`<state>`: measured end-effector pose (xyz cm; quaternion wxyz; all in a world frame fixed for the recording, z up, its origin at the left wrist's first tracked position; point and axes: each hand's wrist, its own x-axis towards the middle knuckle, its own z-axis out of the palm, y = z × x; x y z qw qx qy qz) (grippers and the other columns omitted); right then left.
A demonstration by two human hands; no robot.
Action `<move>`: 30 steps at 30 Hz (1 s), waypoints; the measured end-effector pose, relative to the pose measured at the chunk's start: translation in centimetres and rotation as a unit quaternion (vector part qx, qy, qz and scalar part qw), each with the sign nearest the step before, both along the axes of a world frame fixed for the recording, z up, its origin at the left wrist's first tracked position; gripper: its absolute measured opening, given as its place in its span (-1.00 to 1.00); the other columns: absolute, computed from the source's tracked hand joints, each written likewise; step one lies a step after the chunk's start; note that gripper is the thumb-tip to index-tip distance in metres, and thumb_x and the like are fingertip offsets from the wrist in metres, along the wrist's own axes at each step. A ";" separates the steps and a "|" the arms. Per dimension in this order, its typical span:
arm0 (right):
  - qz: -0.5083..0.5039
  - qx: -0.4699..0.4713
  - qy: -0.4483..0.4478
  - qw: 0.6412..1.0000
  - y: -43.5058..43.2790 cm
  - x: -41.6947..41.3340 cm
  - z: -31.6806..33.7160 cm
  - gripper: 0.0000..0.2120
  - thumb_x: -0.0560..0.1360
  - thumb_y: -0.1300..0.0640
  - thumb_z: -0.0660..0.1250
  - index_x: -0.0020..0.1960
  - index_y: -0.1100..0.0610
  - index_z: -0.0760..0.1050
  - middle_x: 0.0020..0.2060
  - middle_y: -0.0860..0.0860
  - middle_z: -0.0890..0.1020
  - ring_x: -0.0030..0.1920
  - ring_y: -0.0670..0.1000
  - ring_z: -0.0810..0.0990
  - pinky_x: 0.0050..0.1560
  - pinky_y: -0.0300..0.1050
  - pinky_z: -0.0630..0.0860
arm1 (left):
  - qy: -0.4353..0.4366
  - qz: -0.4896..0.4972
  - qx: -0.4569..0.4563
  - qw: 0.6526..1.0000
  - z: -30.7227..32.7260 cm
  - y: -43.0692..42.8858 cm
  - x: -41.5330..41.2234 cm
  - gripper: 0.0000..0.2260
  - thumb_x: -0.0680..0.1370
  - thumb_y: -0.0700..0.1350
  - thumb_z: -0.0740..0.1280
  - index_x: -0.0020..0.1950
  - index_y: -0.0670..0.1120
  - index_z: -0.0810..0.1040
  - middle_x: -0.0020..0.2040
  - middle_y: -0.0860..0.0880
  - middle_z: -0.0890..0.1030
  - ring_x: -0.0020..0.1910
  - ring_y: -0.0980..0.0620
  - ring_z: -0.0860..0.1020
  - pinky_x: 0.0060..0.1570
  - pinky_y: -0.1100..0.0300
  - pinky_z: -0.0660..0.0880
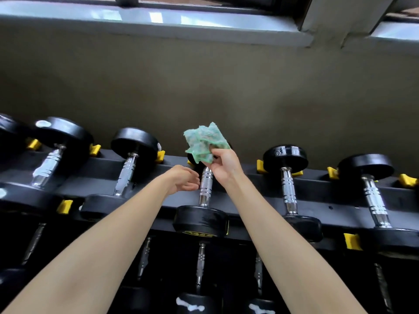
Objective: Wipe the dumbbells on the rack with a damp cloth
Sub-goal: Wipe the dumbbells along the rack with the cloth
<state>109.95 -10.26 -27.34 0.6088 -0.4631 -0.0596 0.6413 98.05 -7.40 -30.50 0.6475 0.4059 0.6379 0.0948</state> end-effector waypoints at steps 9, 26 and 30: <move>-0.097 0.085 0.002 0.992 -9.7 5.0 6.0 -0.80 0.58 0.31 0.13 -0.04 0.19 0.52 -0.25 0.04 0.70 -0.16 0.01 0.65 -0.07 -0.10 0.58 | -0.088 0.002 0.241 0.967 9.3 -2.8 5.9 -0.79 0.54 -0.33 0.17 0.11 -0.14 0.47 -0.16 -0.07 0.55 -0.33 0.06 0.53 -0.34 0.30 0.54; -0.677 -0.020 -0.131 0.724 -58.7 2.1 8.8 -0.78 0.58 0.20 0.12 0.06 0.11 0.54 0.04 0.09 0.64 0.05 0.06 0.61 0.07 0.00 0.53 | -0.285 -0.707 0.145 0.631 15.0 -48.2 20.5 -0.84 0.48 -0.06 0.38 -0.04 -0.12 0.55 -0.13 -0.05 0.57 -0.20 0.06 0.54 -0.17 0.16 0.55; -0.765 -0.041 -0.120 0.631 -69.9 -2.8 6.9 -0.78 0.57 0.22 0.14 0.06 0.08 0.54 -0.03 0.04 0.66 -0.03 0.00 0.63 -0.03 -0.05 0.55 | -0.289 -0.805 0.126 0.502 13.9 -61.8 18.7 -0.72 0.41 -0.10 0.48 -0.02 -0.10 0.42 -0.16 0.02 0.54 -0.22 0.10 0.54 -0.15 0.15 0.54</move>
